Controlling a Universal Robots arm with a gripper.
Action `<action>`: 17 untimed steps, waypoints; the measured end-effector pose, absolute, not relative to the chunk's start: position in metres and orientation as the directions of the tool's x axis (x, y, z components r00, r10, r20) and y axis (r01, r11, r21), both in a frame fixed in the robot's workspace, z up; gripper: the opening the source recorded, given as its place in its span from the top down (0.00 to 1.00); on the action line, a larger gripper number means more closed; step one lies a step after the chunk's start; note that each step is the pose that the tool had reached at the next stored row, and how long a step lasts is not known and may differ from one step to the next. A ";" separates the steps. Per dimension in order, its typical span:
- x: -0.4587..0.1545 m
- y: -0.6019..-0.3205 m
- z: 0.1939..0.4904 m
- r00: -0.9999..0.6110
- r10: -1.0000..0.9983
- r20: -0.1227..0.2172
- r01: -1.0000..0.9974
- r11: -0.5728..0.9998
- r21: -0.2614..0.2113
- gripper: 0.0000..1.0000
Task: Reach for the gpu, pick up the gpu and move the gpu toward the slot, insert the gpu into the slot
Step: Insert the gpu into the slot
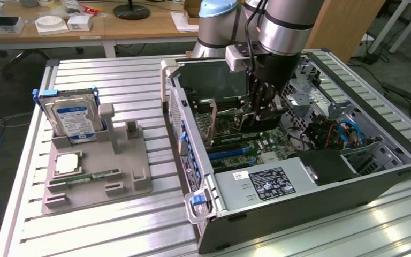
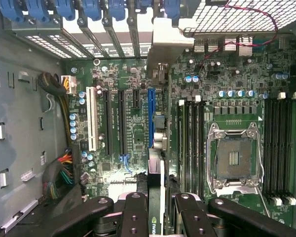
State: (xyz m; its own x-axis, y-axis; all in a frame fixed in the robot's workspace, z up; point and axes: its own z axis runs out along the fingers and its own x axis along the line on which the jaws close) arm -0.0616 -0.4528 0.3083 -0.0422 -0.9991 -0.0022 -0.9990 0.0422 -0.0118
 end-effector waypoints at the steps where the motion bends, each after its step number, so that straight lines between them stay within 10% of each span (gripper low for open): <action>1: -0.062 -0.453 0.308 -0.042 -0.999 -0.002 -0.999 0.042 -0.012 0.74; 17: -0.070 -0.454 0.298 -0.042 -0.999 -0.002 -0.999 0.042 -0.011 0.74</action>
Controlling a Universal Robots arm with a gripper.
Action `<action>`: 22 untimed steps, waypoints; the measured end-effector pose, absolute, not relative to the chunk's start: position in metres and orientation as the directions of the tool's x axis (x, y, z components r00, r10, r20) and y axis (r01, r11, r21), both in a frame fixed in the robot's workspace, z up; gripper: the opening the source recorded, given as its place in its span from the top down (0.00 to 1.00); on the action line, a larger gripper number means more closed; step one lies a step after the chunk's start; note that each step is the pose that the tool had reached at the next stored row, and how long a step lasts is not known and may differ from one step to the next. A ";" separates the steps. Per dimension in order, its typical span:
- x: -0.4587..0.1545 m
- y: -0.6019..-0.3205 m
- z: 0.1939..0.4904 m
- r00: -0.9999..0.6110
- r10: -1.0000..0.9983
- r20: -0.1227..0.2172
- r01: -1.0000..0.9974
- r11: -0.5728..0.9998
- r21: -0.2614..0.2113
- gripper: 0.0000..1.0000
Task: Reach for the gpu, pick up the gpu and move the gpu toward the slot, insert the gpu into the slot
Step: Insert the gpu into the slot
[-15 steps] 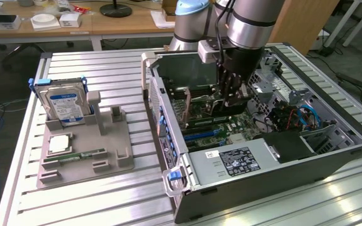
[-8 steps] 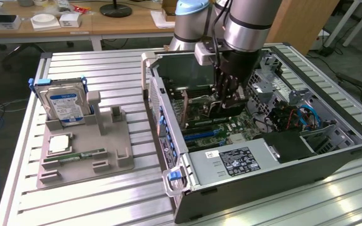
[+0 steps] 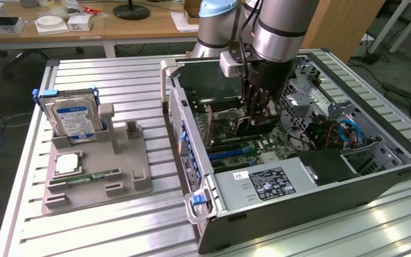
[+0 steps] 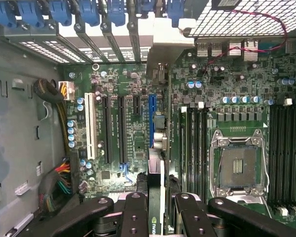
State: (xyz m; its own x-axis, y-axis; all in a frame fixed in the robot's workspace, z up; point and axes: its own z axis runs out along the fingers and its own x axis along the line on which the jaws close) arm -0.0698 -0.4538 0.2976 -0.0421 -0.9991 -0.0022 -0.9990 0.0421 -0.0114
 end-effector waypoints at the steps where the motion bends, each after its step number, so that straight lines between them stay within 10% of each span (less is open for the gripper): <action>1: -0.070 -0.454 0.297 -0.042 -0.999 -0.002 -0.999 0.042 -0.011 0.74; 22: -0.079 -0.455 0.286 -0.042 -0.999 -0.002 -0.999 0.042 -0.011 0.74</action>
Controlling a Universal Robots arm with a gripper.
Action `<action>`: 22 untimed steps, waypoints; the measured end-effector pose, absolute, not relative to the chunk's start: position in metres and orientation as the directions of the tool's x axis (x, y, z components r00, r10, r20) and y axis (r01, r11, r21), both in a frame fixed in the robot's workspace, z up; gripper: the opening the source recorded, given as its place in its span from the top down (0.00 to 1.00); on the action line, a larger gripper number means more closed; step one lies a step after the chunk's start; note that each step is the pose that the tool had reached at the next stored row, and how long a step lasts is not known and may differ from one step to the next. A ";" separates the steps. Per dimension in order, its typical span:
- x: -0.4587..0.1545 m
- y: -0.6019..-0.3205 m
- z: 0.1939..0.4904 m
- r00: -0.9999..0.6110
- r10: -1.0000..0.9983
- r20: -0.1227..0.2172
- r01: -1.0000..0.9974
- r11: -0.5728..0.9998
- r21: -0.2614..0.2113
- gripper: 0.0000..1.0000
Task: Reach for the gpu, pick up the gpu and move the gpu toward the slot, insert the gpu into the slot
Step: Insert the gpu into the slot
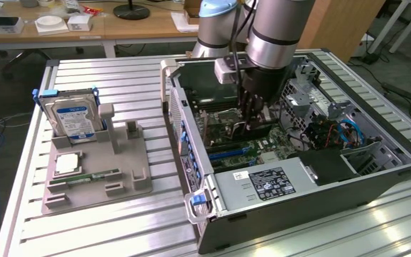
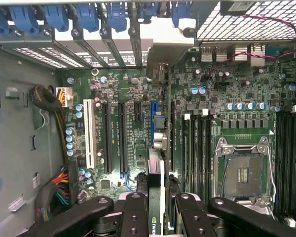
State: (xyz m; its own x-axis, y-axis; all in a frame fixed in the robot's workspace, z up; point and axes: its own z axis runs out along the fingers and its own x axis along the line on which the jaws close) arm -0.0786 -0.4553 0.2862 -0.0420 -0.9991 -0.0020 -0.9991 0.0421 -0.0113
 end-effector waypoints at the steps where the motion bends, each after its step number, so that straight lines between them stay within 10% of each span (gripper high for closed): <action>1: -0.079 -0.455 0.286 -0.042 -0.999 -0.002 -0.999 0.042 -0.011 0.74; 22: -0.085 -0.458 0.278 -0.042 -0.999 -0.002 -0.999 0.042 -0.011 0.74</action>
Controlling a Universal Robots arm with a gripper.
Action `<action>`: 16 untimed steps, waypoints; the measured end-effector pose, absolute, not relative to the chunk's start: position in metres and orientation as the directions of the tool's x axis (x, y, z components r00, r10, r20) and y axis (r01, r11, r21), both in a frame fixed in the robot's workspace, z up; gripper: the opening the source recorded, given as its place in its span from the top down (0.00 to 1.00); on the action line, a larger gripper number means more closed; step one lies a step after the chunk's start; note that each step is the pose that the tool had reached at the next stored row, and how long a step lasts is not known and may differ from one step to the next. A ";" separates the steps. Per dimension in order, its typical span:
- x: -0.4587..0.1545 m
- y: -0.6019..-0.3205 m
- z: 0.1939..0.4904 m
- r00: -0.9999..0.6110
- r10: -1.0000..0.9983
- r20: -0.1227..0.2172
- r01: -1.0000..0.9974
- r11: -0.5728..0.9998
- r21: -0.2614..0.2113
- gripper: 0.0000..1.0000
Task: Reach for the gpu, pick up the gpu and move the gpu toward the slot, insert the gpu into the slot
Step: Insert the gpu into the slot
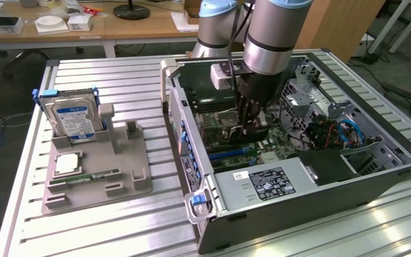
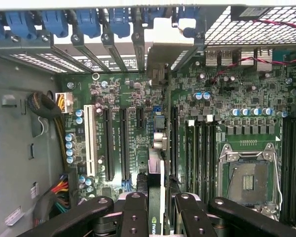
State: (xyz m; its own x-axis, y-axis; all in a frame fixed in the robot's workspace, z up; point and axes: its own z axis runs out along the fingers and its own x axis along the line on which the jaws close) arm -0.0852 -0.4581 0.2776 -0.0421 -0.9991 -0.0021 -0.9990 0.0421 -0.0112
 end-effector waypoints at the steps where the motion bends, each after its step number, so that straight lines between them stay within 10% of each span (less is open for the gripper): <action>1: -0.086 -0.458 0.277 -0.042 -0.999 -0.002 -0.999 0.042 -0.011 0.74; 16: -0.090 -0.460 0.272 -0.042 -0.999 -0.002 -0.999 0.042 -0.011 0.74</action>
State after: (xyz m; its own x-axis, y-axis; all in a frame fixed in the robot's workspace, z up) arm -0.0896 -0.4601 0.2720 -0.0421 -0.9991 -0.0020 -0.9991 0.0421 -0.0111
